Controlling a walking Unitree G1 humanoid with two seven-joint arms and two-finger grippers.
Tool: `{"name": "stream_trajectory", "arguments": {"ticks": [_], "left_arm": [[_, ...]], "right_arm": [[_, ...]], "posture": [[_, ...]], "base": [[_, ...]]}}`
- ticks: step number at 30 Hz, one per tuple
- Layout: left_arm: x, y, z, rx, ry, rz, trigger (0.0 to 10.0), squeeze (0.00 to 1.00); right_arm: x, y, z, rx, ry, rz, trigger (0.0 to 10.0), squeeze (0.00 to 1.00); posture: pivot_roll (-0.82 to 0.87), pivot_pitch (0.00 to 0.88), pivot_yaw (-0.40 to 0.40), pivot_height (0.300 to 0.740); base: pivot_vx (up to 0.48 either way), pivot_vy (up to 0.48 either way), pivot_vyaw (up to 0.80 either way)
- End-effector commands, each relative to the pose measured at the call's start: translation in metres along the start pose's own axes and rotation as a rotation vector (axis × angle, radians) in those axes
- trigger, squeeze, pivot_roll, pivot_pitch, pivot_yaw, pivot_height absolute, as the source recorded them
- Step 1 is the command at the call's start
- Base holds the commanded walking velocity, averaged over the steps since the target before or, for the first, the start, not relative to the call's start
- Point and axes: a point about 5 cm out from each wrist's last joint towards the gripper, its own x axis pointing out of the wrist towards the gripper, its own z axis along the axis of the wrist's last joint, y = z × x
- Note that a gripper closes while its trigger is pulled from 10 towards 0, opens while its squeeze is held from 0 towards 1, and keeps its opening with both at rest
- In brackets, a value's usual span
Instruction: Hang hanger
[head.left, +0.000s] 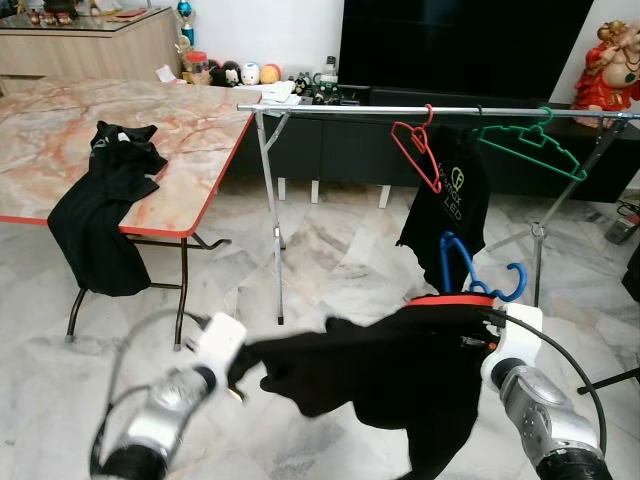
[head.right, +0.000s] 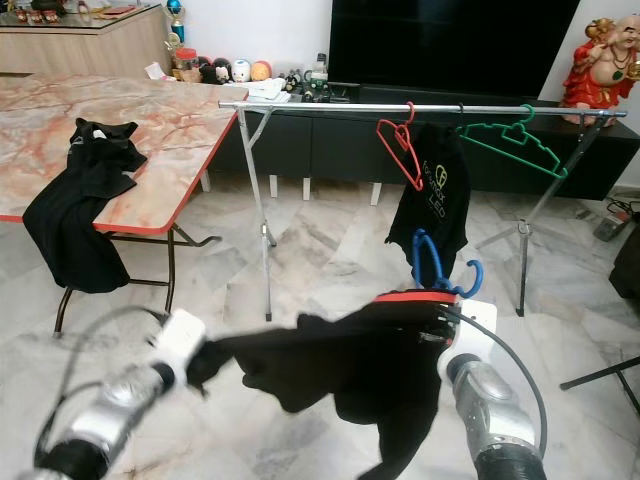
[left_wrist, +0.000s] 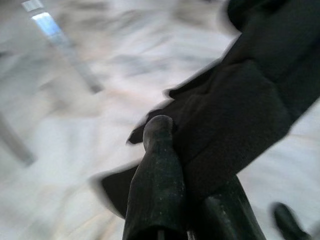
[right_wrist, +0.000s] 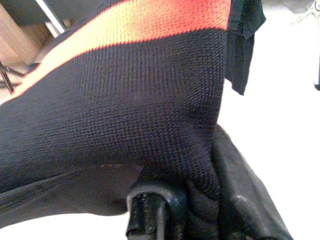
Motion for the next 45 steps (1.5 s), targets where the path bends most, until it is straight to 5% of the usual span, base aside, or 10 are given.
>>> {"name": "stream_trajectory", "arguments": {"ticks": [1,2,3,4,5,15,36,37,38,45], "left_arm": [[-0.004,-0.010,0.011,0.053,-0.038,-0.159,2.5,0.00],[-0.005,-0.014,0.012,0.067,-0.043,-0.192,2.5,0.00],[-0.006,-0.015,0.015,0.063,-0.059,-0.203,10.0,0.38],[-0.005,-0.014,0.019,0.054,-0.085,-0.193,10.0,0.95],[-0.005,-0.013,0.021,0.047,-0.093,-0.191,10.0,1.00],[-0.033,-0.004,0.033,0.139,-0.064,-0.353,10.0,1.00],[-0.034,-0.040,0.044,0.207,-0.043,-0.517,10.0,1.00],[-0.033,-0.042,0.045,0.212,-0.043,-0.515,10.0,0.65],[-0.031,-0.045,0.045,0.215,-0.042,-0.520,10.0,0.00],[-0.025,-0.063,0.044,0.229,-0.028,-0.577,10.0,0.00]], "right_arm": [[-0.001,-0.011,0.015,-0.075,-0.017,-0.025,10.0,0.00],[-0.001,-0.010,0.016,-0.088,-0.012,-0.012,10.0,0.00],[-0.001,-0.008,0.017,-0.158,-0.005,0.007,10.0,0.00],[0.000,-0.006,0.018,-0.271,0.009,0.035,10.0,0.00],[0.000,-0.003,0.018,-0.328,0.022,0.061,10.0,0.00],[0.000,0.020,0.007,-0.923,0.223,0.445,10.0,0.00],[-0.016,0.060,-0.016,-1.223,0.394,1.064,10.0,0.00],[-0.016,0.063,-0.016,-1.219,0.391,1.080,10.0,0.00],[-0.017,0.065,-0.017,-1.216,0.385,1.098,10.0,0.00],[-0.021,0.078,-0.017,-1.185,0.322,1.185,10.0,0.00]], "posture": [[0.01,0.000,-0.030,0.740],[0.01,0.000,-0.030,0.740],[0.01,0.000,-0.029,0.740],[0.01,0.000,-0.028,0.740],[0.01,0.000,-0.028,0.740],[0.03,0.000,-0.047,0.740],[0.07,0.000,-0.088,0.740],[0.07,0.000,-0.088,0.740],[0.07,0.000,-0.089,0.740],[0.06,0.000,-0.088,0.740]], "base": [[0.000,0.000,0.00],[0.000,0.000,0.00],[0.000,0.000,0.00],[0.000,0.000,0.00],[0.000,0.000,0.00],[0.000,0.000,0.00],[0.000,0.000,0.00],[0.000,0.000,0.00],[0.000,0.000,0.00],[0.000,0.000,0.00]]}}
